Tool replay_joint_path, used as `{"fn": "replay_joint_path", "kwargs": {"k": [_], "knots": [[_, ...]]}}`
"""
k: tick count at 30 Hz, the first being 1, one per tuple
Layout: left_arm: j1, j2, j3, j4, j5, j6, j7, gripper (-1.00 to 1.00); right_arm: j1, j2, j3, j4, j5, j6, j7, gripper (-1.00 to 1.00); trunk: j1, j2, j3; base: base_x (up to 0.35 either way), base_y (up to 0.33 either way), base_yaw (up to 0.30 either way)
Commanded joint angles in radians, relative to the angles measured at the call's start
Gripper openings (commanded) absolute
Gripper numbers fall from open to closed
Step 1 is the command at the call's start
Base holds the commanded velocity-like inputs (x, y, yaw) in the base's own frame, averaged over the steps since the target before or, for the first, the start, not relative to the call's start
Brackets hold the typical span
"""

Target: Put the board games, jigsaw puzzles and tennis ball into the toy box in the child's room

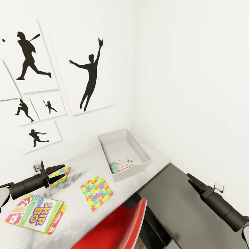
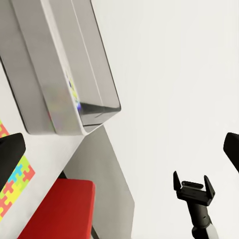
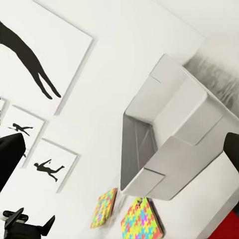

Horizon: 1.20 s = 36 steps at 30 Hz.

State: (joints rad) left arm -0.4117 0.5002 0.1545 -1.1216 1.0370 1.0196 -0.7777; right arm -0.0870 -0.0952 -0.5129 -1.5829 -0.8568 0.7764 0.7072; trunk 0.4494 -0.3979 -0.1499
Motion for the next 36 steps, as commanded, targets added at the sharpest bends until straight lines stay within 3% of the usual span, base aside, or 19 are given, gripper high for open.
{"fn": "replay_joint_path", "kwargs": {"k": [1, 15, 27, 36], "knots": [[-0.001, 0.001, 0.001, 0.000, -0.003, 0.004, -0.005, 1.00, -0.001, 0.001, -0.001, 0.000, -0.002, 0.006, 0.001, 1.00, 0.001, -0.002, -0.001, 0.000, 0.000, 0.000], [-0.001, 0.003, 0.002, -0.001, -0.003, 0.004, -0.006, 1.00, -0.001, 0.002, -0.002, -0.002, -0.002, 0.006, 0.003, 1.00, 0.001, -0.002, 0.021, -0.084, -0.021, 0.000], [-0.001, 0.004, 0.002, -0.001, -0.003, 0.004, -0.006, 1.00, -0.001, 0.002, -0.002, -0.002, -0.002, 0.005, 0.003, 1.00, 0.001, -0.002, 0.040, -0.188, -0.063, 0.000], [-0.001, 0.005, 0.002, -0.002, -0.003, 0.004, -0.007, 1.00, -0.001, 0.001, -0.001, -0.002, -0.002, 0.005, 0.003, 1.00, 0.001, -0.002, 0.052, -0.225, 0.088, 0.000]]}}
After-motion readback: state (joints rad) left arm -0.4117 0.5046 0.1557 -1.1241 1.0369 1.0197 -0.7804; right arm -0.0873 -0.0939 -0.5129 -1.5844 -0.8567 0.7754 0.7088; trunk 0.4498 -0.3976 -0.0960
